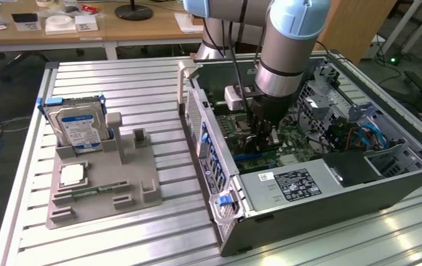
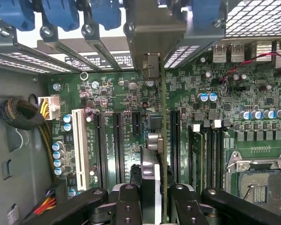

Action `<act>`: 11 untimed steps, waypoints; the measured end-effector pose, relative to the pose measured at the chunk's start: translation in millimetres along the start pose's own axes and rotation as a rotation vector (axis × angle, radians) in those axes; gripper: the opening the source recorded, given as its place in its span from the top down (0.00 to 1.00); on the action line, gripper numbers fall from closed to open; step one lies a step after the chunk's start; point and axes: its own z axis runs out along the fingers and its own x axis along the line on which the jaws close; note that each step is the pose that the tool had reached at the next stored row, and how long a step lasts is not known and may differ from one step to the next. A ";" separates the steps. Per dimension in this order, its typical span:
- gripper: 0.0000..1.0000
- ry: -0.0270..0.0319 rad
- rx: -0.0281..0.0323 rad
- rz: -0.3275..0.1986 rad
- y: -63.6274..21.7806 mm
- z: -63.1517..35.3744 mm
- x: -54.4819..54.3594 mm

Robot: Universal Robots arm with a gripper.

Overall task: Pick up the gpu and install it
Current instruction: 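Insert the gpu into the slot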

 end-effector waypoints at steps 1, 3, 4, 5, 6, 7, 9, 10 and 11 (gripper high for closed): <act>0.72 0.0001 0.0000 0.000 0.4 0.2 0.0; 0.72 0.0000 0.0001 0.000 0.6 0.7 0.0; 0.72 0.0000 0.0000 0.000 0.8 0.9 0.0; 0.72 0.0002 0.0000 0.000 0.8 1.0 0.1; 0.72 0.0000 0.0000 0.000 0.9 1.3 0.0; 0.72 -0.0002 0.0001 0.000 0.9 1.7 0.0; 0.72 -0.0002 0.0001 0.000 1.0 2.7 0.0; 0.72 0.0000 0.0000 0.000 1.0 3.1 0.1; 0.72 0.0000 0.0000 0.000 1.0 3.6 0.1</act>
